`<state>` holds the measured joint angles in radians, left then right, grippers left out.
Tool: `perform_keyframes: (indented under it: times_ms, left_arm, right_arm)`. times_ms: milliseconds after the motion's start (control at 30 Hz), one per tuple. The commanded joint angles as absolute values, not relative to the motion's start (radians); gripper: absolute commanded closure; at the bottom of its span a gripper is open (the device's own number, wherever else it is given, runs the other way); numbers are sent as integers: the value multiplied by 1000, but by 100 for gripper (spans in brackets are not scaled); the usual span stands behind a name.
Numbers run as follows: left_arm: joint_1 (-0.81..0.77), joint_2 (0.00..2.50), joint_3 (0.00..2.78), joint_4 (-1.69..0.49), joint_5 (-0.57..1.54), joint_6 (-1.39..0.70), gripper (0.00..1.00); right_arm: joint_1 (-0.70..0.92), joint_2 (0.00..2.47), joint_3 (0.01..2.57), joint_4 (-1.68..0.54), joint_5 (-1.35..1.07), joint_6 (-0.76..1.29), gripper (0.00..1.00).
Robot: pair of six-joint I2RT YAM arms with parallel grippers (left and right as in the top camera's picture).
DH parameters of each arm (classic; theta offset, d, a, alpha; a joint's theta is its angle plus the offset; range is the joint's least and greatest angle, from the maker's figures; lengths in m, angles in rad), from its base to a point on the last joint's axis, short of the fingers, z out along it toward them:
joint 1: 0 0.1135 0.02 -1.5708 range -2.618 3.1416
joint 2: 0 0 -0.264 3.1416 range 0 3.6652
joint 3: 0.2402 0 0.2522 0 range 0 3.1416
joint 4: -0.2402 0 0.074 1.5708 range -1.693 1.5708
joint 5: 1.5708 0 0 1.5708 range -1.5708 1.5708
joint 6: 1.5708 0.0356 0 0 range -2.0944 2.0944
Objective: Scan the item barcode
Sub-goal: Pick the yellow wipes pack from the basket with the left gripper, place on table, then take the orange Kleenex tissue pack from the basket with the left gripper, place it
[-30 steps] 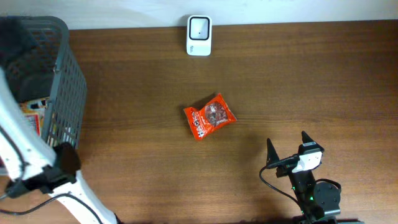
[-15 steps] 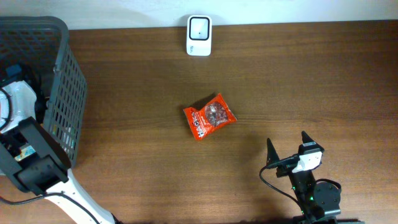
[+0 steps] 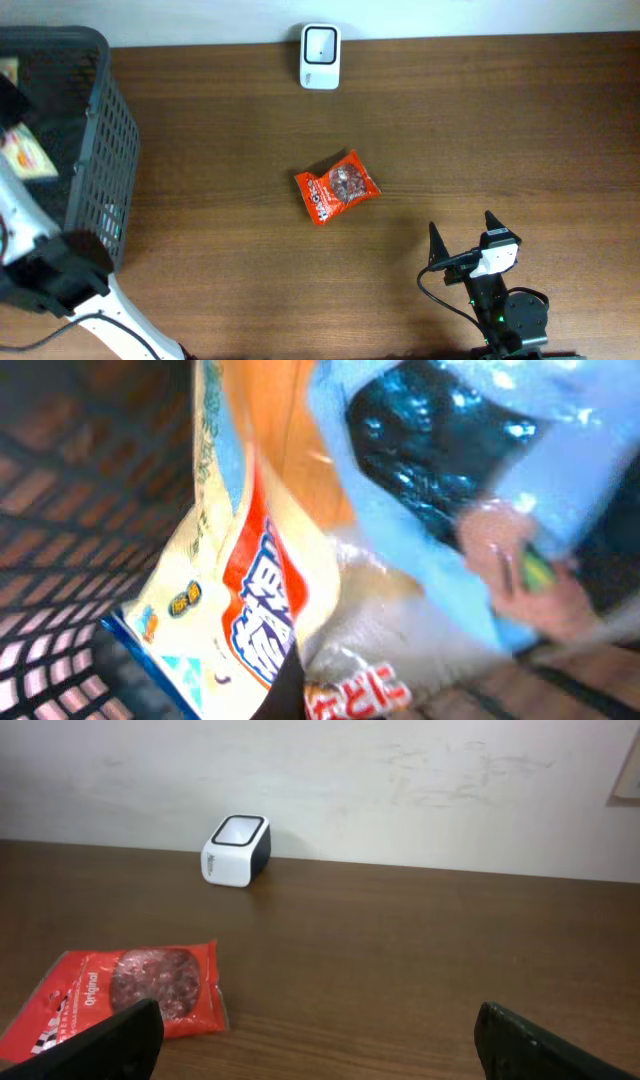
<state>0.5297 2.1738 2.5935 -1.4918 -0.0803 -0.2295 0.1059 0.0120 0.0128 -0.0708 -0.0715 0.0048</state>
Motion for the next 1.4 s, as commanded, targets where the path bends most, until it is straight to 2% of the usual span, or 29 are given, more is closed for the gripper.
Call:
perform_keyframes:
  times_ms: [0, 33, 100, 133, 233, 333, 467, 567, 600, 633, 667, 700, 733, 767, 900, 933, 967, 1100, 1233, 1367]
  left_arm:
    - [523, 2037, 2814, -1554, 323, -245, 100]
    - [488, 1967, 2845, -1564, 530, -246, 100]
    - [351, 1905, 2845, -1565, 605, -246, 100]
    - [270, 1904, 2845, -1581, 579, -246, 100]
    - [-120, 1968, 2721, -1625, 253, -246, 100]
    - [-378, 2090, 2554, -1553, 177, -246, 100]
    - [-583, 2272, 2402, -1329, 36, -246, 100]
    - [-674, 2398, 2401, -1241, -59, -245, 100]
    - [-704, 2440, 2401, -1230, -110, -245, 90]
    - [-730, 2475, 2401, -1235, -144, -216, 72]
    - [-740, 2485, 2401, -1238, -178, -172, 35]
    - [-746, 2485, 2403, -1248, -236, -151, 32]
    - [-746, 2477, 2448, -1305, -319, -152, 21]
    - [-732, 2462, 2557, -1391, -337, -152, 9]
    - [-567, 2331, 2950, -1588, -337, -270, 7]
    - [-487, 2283, 3039, -1631, -337, -269, 4]
    - [-342, 2214, 3132, -1688, -337, -268, 2]
    - [74, 2087, 3132, -1688, -299, -267, 4]
    - [382, 2048, 2877, -1688, -299, -215, 3]
    - [617, 2048, 2368, -1676, -111, -215, 5]
  right_arm:
    - [111, 6, 6, -73, -73, 15, 1]
    - [111, 6, 6, -73, -73, 15, 2]
    - [111, 6, 6, -73, -73, 15, 2]
    - [111, 6, 6, -73, -73, 15, 1]
    - [111, 6, 6, -73, -73, 15, 2]
    - [111, 6, 6, -73, -73, 15, 2]
    - [111, 6, 6, -73, -73, 15, 1]
    - [111, 6, 6, -73, -73, 15, 2]
    - [111, 6, 6, -73, -73, 15, 1]
    - [111, 6, 6, -73, -73, 15, 2]
    - [111, 6, 6, -73, -73, 15, 2]
    - [111, 6, 6, -73, -73, 15, 2]
    - [111, 6, 6, -73, -73, 15, 2]
    - [111, 6, 6, -73, -73, 15, 2]
    - [111, 6, 6, -73, -73, 15, 2]
    - [111, 6, 6, -73, -73, 15, 2]
    - [111, 6, 6, -73, -73, 15, 2]
    - [111, 6, 6, -73, -73, 15, 2]
    - [111, 6, 6, -73, -73, 15, 2]
    - [111, 6, 6, -73, -73, 15, 1]
